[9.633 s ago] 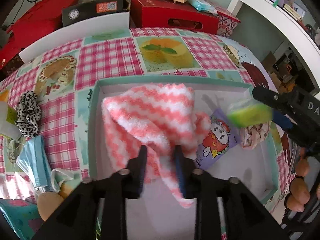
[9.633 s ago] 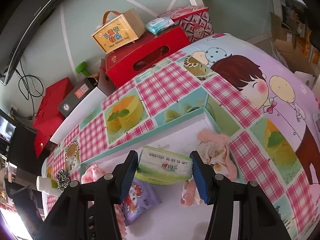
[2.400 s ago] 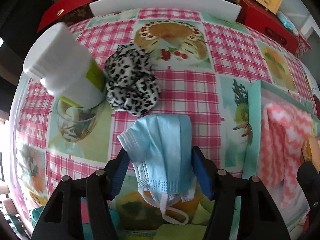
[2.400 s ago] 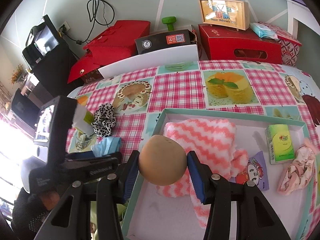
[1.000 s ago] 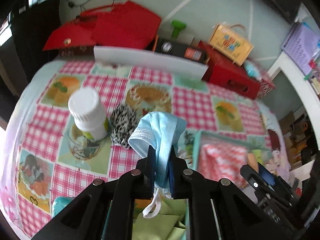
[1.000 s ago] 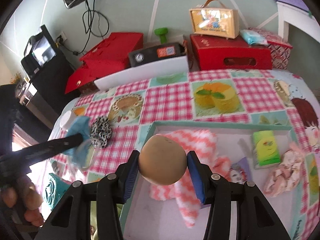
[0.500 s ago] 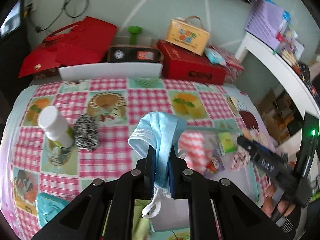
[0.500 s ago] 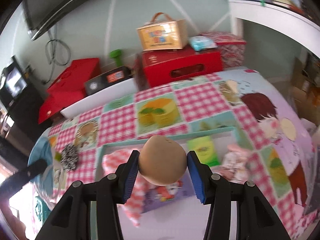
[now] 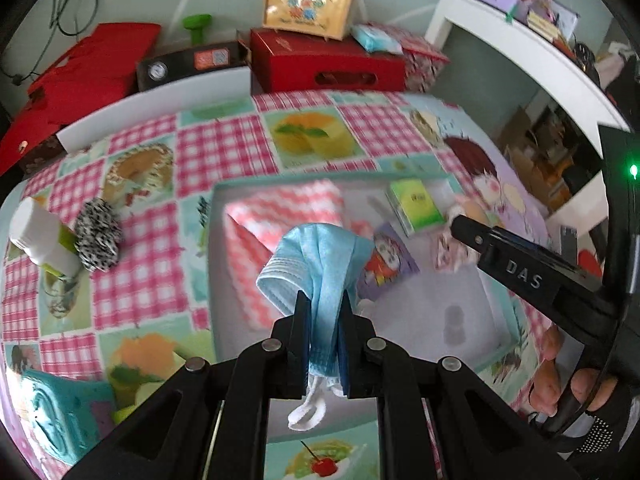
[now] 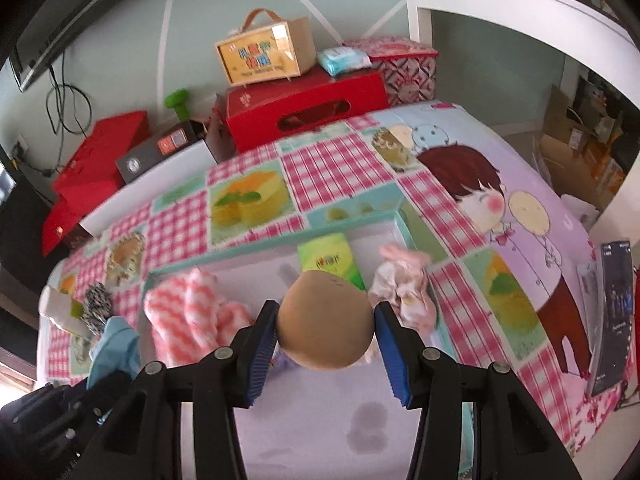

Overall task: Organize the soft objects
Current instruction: 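Carry the blue mask and beige sponge over the tray with both grippers, then open the left gripper to drop the mask while the right drops the sponge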

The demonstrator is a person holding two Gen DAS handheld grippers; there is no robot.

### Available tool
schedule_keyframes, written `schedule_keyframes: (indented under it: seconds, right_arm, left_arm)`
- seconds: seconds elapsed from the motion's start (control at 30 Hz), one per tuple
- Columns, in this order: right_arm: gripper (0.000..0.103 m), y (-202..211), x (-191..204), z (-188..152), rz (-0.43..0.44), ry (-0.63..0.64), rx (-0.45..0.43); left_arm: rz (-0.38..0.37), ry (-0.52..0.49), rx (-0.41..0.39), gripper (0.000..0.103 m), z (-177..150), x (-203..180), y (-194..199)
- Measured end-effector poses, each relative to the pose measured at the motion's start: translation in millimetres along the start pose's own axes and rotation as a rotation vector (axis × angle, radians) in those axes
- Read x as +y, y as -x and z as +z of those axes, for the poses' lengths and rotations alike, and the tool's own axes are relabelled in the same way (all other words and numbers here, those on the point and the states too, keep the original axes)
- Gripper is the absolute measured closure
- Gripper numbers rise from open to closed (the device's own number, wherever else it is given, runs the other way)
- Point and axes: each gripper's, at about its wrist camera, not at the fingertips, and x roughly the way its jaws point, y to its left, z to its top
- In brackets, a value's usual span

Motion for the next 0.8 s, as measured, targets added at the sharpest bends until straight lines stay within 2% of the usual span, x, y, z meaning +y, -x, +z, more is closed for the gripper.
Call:
schedule_keyframes:
  seconds: [0.27, 0.53, 0.6, 0.67, 0.8]
  right_arm:
    - [0.051, -20, 3, -18, -0.022, 0.031, 0.085]
    - [0.051, -27, -2, -33, -0.041, 0.042, 0.133]
    - [0.051, -27, -4, -36, -0.045, 0.038, 0.140]
    - [0.051, -27, -5, -38, -0.045, 0.035, 0.145]
    - [0.050, -27, -7, -41, -0.049, 0.030, 0.153]
  left_arm:
    - [0.010, -0.008, 0.096, 0.091, -21, -6, -27]
    - [0.003, -0.012, 0.129, 0.090, -32, -11, -34]
    - [0.002, -0.011, 0.130, 0.084, -34, -12, -34]
    - [0.004, -0.007, 0.129, 0.070, -34, -12, -33]
    - [0.001, -0.002, 0.122, 0.065, -37, -13, -29]
